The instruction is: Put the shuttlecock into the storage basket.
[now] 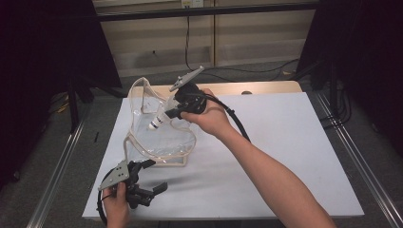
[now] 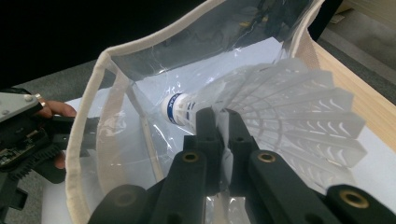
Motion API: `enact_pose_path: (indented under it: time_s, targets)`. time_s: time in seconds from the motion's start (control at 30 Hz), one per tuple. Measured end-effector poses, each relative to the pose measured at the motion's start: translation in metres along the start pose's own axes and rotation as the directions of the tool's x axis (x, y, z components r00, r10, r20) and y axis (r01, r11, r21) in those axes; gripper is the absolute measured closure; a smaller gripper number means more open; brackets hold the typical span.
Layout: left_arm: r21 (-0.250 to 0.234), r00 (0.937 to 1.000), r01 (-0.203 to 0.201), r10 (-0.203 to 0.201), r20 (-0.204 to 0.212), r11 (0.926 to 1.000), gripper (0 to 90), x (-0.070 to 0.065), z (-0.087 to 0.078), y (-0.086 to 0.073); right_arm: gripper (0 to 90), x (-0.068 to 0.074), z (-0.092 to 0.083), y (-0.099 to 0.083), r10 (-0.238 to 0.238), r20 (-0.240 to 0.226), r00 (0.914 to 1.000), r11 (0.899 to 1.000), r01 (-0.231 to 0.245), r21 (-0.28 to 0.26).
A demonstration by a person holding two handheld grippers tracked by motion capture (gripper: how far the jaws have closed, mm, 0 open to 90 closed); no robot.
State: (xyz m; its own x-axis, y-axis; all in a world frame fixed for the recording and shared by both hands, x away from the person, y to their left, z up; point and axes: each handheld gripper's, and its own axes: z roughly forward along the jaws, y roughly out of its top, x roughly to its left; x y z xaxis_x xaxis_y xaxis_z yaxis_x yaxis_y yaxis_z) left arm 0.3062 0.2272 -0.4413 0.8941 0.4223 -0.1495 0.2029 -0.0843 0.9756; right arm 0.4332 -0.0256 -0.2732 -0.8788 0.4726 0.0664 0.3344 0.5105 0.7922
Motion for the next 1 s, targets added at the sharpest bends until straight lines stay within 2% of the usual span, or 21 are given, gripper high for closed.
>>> enact_pose_path:
  time_s: [0.43, 0.77, 0.87, 1.0]
  targets:
    - [0.001, 1.0, -0.002, 0.002, 0.003, 1.0, 1.9, 0.0, 0.001, 0.0, 87.4, -0.001, 0.006, 0.0, 0.011, 0.007, 0.9999, 1.0, -0.011, -0.003]
    - [0.007, 0.9999, -0.001, 0.001, 0.01, 1.0, 1.9, 0.0, 0.001, -0.001, 87.4, 0.003, 0.014, 0.004, 0.002, 0.012, 0.9999, 1.0, -0.002, 0.003]
    - [0.006, 0.9999, 0.002, -0.002, 0.012, 1.0, 1.9, -0.001, 0.002, 0.0, 87.4, 0.005, 0.016, 0.005, -0.016, 0.026, 0.9995, 1.0, 0.016, 0.019]
    - [0.011, 1.0, 0.001, -0.001, 0.009, 0.9999, 1.9, 0.0, 0.002, -0.001, 87.4, 0.005, 0.018, 0.006, -0.014, 0.028, 0.9995, 1.0, 0.014, 0.026]
